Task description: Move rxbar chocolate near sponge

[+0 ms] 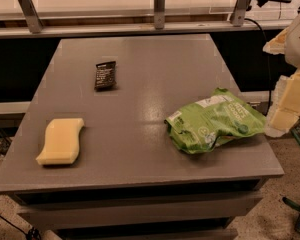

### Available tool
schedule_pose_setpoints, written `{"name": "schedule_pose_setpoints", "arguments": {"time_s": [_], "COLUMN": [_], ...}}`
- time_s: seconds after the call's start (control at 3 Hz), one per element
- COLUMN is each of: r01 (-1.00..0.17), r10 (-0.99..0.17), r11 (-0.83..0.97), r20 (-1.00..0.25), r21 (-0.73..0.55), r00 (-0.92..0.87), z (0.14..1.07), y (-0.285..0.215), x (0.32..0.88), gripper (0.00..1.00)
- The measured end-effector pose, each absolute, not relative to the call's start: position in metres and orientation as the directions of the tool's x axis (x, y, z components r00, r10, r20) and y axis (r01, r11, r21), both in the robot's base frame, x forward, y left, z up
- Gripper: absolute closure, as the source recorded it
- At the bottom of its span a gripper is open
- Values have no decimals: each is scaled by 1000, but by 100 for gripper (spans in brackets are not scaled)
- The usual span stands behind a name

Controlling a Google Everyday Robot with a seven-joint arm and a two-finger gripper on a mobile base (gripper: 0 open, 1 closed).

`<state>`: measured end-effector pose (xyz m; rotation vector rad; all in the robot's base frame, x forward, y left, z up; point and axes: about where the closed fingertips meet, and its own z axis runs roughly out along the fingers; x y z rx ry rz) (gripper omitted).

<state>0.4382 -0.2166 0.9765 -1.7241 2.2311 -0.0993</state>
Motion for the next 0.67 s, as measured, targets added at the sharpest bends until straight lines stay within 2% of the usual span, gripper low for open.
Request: {"name": "schedule_pose_setpoints", "arguments": {"time_s": [0.67], "r01": [-935], "r10": [-953], "r11": [261], "r20": [-219], "r21": [-241], "r00": [-210], "z": [977], "y": [-213], "x": [451], "gripper": [0]}}
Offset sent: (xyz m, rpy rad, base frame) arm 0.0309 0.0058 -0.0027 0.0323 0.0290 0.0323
